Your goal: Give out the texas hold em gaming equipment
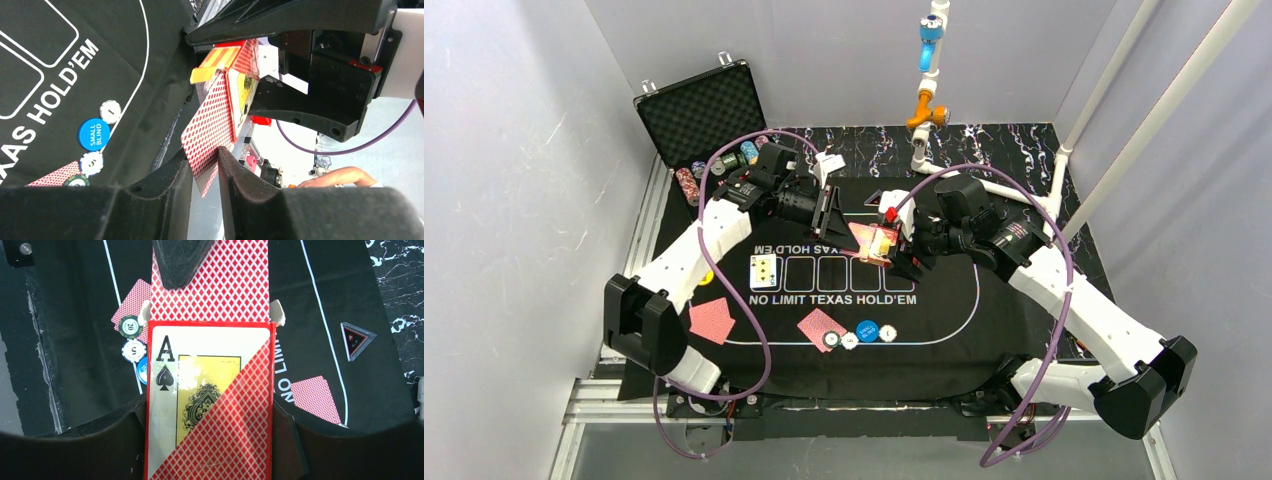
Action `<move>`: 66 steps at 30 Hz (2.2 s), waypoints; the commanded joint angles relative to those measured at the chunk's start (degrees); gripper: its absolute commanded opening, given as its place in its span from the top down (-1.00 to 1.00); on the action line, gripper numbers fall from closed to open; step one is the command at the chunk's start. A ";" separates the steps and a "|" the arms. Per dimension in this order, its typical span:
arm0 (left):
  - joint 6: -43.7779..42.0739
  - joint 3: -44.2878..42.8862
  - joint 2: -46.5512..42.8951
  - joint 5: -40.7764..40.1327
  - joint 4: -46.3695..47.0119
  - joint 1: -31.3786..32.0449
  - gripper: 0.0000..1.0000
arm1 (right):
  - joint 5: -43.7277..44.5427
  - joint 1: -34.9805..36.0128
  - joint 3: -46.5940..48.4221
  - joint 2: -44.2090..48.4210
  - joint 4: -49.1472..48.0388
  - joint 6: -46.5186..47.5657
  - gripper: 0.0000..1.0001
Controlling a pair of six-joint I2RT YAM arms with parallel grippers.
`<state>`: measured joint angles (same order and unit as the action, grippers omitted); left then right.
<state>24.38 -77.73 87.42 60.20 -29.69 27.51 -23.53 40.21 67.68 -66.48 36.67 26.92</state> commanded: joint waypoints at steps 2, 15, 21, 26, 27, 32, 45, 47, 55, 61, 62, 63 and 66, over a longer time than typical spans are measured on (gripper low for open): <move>-2.27 -1.21 -4.51 -1.26 -4.43 -2.24 0.66 | -1.17 0.31 2.37 1.61 -3.36 -0.64 0.97; -9.00 -4.60 -7.66 -2.53 -11.49 -8.80 1.00 | -0.61 0.23 1.55 2.33 -2.10 -0.20 0.97; -32.91 -11.96 -3.70 -11.00 -28.20 -14.83 1.00 | 0.44 0.22 0.61 2.65 -1.97 -0.02 0.97; -58.32 -12.45 -0.96 -30.74 -29.60 -13.85 1.00 | 0.68 -0.26 0.96 2.53 -1.58 -0.81 0.97; -61.71 -10.66 -1.35 -33.40 -27.52 -13.14 1.00 | 0.82 -0.76 0.90 2.64 -1.29 -1.08 0.97; -77.29 4.35 -6.51 -46.01 -11.18 -7.51 1.00 | 0.49 -2.68 0.11 3.32 -0.81 -2.48 0.97; -93.97 19.57 -2.80 -57.21 14.71 -0.78 1.00 | -0.51 -4.96 1.02 3.00 0.18 -3.35 0.97; -96.19 21.26 -2.08 -57.72 15.83 -0.26 1.00 | -0.42 -5.05 1.14 2.96 0.17 -3.36 0.97; -96.41 24.59 -0.41 -57.65 13.31 1.68 1.00 | -0.31 -5.27 1.49 2.97 0.68 -2.93 0.97; -95.49 25.17 -0.01 -53.79 4.25 2.00 0.73 | -0.46 -5.31 1.06 2.87 0.19 -3.09 0.97; -95.39 25.13 0.18 -53.71 3.43 2.14 0.72 | -0.59 -5.31 1.05 2.74 0.10 -3.10 0.97; -95.09 24.98 0.55 -53.48 2.64 2.24 0.70 | -0.63 -5.31 1.05 2.69 0.04 -3.10 0.97; -94.29 24.65 1.09 -52.79 0.44 2.29 0.69 | -0.64 -5.32 1.22 2.48 -0.04 -3.10 0.97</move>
<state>-70.94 -53.12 87.68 4.58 -23.27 29.39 -22.72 35.24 67.59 -64.82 39.18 24.14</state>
